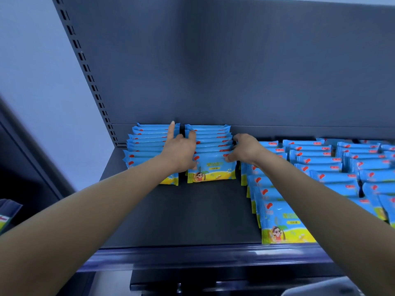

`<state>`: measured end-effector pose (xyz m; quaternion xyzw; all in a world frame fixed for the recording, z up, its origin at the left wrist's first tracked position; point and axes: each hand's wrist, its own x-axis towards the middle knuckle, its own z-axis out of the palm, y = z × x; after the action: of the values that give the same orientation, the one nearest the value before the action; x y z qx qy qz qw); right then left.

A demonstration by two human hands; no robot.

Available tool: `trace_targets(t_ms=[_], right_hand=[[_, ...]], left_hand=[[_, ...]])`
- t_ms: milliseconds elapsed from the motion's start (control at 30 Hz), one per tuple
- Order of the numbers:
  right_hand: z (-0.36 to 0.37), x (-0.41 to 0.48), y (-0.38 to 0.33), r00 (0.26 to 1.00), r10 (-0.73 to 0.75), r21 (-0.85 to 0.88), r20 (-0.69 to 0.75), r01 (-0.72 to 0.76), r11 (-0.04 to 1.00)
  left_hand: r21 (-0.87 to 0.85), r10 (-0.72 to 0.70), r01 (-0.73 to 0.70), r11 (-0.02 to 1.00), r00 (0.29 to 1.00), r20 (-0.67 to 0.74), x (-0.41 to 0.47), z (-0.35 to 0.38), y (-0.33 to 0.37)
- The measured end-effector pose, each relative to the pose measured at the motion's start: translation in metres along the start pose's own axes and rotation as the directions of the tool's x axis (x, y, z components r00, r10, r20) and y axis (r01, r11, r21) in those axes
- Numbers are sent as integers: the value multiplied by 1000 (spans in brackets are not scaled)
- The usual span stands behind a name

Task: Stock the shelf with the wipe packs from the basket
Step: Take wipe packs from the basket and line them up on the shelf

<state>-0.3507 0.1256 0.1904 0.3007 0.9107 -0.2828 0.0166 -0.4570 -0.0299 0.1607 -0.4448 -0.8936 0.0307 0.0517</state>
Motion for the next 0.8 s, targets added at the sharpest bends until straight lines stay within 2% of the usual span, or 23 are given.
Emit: trace_targets(t_ms=[200, 533, 667, 800], right_hand=[[-1, -2, -1, 1000, 25, -27, 9, -25, 999], [3, 1, 2, 1000, 16, -29, -16, -16, 999], [-1, 3, 7, 999, -21, -67, -26, 19, 998], [-29, 4, 23, 991, -85, -113, -101, 74, 991]], left_hand=[[61, -38, 41, 997, 998, -44, -2, -3, 1], [-76, -6, -1, 997, 996, -84, -2, 6, -3], [-1, 0, 0, 1000, 999, -50, -6, 1, -2], [91, 41, -27, 995, 987, -156, -12, -8, 8]])
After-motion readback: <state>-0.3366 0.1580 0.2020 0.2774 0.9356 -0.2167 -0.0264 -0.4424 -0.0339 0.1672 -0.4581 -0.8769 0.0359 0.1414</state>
